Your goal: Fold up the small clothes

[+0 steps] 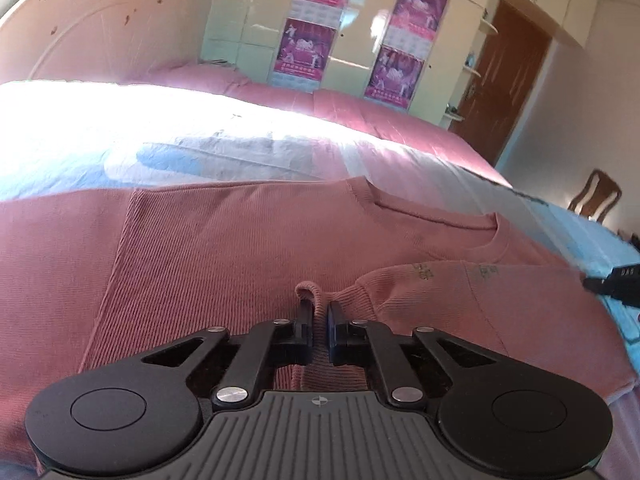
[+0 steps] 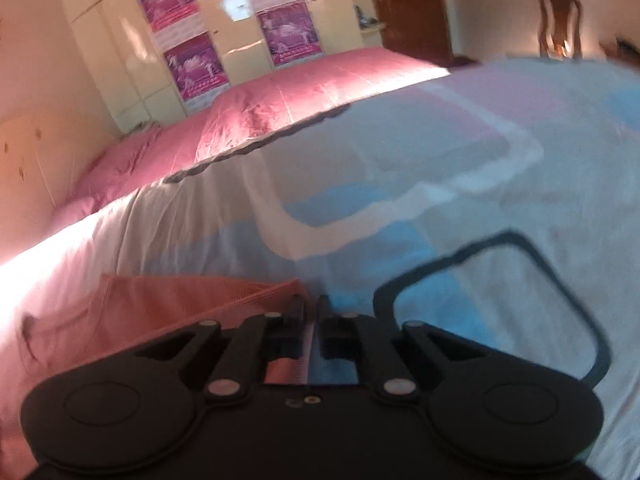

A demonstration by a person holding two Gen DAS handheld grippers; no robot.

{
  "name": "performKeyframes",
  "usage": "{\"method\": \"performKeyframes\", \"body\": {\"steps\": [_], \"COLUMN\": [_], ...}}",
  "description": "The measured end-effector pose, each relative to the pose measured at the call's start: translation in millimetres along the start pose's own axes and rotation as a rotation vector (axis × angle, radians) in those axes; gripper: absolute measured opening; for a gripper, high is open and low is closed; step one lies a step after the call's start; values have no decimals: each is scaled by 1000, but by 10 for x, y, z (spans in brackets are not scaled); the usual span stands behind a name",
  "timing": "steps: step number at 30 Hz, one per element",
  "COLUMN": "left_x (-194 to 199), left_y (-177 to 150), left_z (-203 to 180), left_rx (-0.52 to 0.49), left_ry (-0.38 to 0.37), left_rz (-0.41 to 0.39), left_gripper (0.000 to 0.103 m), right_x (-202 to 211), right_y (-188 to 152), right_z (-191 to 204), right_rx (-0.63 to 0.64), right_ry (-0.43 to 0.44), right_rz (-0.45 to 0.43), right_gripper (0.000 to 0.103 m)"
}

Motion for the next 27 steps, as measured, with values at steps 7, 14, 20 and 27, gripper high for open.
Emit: {"method": "performKeyframes", "body": {"steps": [7,14,20,27], "left_x": [277,322,426,532], "left_y": [-56,-198,-187,-263], "left_z": [33,0,-14,-943], "left_rx": [12,-5,-100,-169], "left_ry": [-23,6,99,-102], "left_rz": [25,71,9,-18], "left_gripper": [56,7,20,44], "right_x": [719,1041,1129,1375], "right_y": [-163,-680,-707,-754], "right_z": [-72,-119,-105,460], "right_rx": [-16,-25,95,156], "right_ry": [83,149,9,170], "right_rz": [-25,125,72,28], "right_gripper": [57,9,19,34]}}
Point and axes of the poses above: each gripper's, at about its wrist camera, not at the fingertips, and x roughly against the way its jaws point, z to its left, y to its top, the point moved 5 cm from there along -x, roughly the way its jaws point, and after that the axes turned 5 degrees about -z, right-handed, at the moved point
